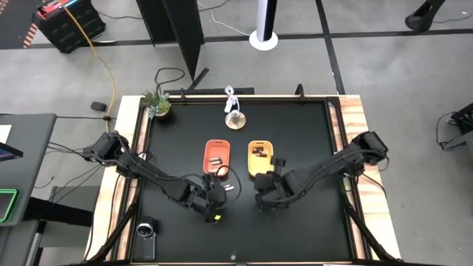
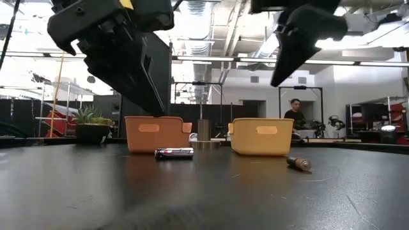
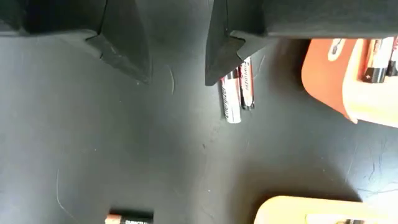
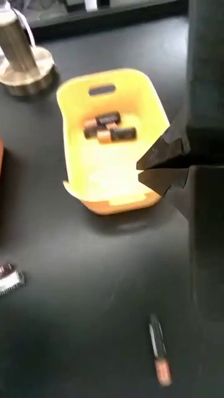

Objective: Sort batteries
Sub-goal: Put the black battery into the yellow bin

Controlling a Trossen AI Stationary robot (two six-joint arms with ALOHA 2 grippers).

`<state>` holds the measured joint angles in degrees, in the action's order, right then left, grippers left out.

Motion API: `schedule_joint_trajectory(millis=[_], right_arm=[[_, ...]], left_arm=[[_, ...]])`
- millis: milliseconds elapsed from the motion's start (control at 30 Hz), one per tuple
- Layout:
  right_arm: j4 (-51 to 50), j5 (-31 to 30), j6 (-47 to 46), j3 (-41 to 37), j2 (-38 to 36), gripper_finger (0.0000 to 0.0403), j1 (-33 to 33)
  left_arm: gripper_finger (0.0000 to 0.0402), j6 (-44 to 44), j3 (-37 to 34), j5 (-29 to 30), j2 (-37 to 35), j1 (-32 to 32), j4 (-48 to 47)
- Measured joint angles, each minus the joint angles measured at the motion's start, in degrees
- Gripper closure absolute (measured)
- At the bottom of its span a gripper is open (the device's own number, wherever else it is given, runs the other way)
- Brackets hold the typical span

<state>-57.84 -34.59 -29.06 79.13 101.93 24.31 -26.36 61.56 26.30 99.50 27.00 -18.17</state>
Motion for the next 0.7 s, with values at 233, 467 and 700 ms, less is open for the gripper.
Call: schedule_joint_trajectory(millis=[233,467,700], right_arm=[[3.05,-1.60,2.57,0.00,0.00,0.0346,1.08],[8.24,-1.05,5.12,0.00,0.00,0.0274,2.25],[14.75,0.52,8.35,-0.70,0.00,0.0219,5.71]], left_arm=[[0.0263,-2.94,0.00,0.09,-0.02,1.28,-2.31],[0.0263,-1.48,-0.02,0.25,-0.02,1.93,-5.26],[0.0263,6.15,-0.04,-3.35,-0.02,4.33,-4.16]])
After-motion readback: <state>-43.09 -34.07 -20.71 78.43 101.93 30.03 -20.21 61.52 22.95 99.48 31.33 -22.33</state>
